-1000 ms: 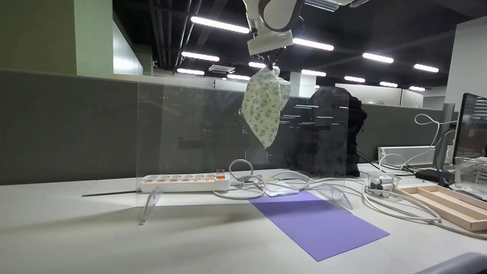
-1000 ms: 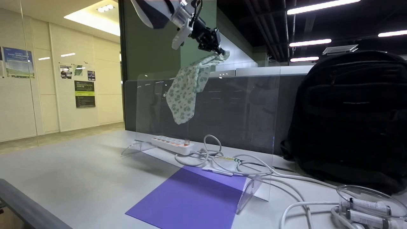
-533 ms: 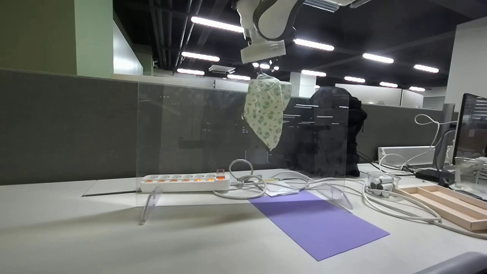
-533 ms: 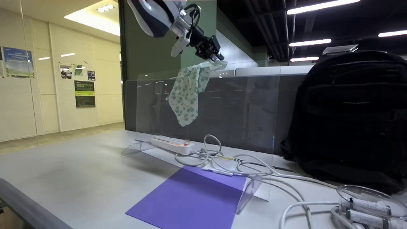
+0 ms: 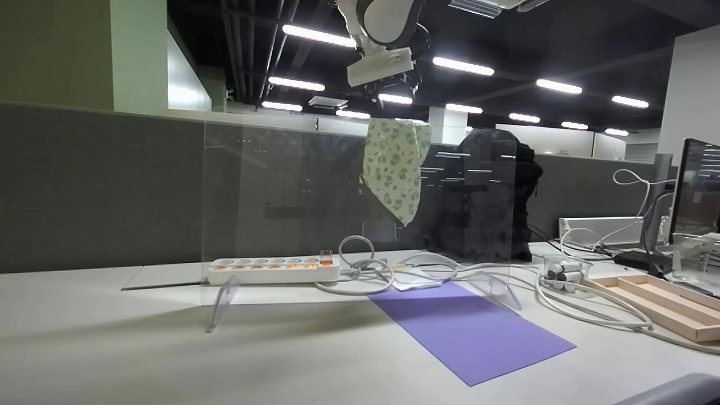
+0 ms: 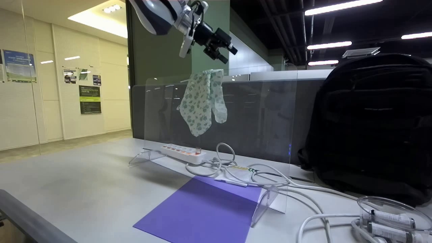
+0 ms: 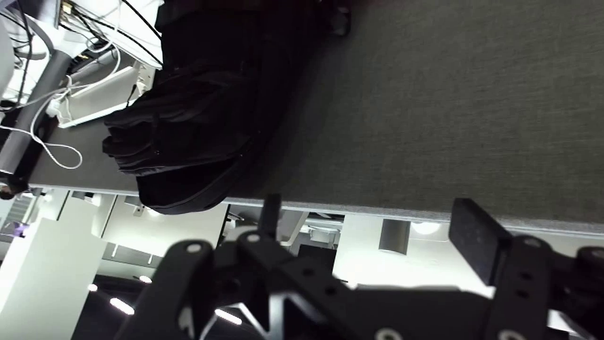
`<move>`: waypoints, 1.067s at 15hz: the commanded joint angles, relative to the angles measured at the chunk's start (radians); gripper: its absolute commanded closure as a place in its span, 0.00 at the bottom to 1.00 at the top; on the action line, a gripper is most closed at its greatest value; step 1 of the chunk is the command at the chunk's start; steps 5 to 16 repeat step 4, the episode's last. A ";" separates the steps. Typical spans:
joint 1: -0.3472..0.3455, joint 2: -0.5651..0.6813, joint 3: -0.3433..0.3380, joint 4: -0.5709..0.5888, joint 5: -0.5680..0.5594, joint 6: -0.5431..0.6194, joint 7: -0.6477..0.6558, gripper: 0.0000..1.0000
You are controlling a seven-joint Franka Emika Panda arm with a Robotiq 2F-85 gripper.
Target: Pick the cloth on the counter and put it on the countertop shield
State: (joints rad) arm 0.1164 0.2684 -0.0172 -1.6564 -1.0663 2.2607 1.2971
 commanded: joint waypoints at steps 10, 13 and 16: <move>-0.004 0.003 0.032 0.025 0.127 -0.117 -0.093 0.00; -0.004 0.003 0.032 0.025 0.127 -0.117 -0.093 0.00; -0.004 0.003 0.032 0.025 0.127 -0.117 -0.093 0.00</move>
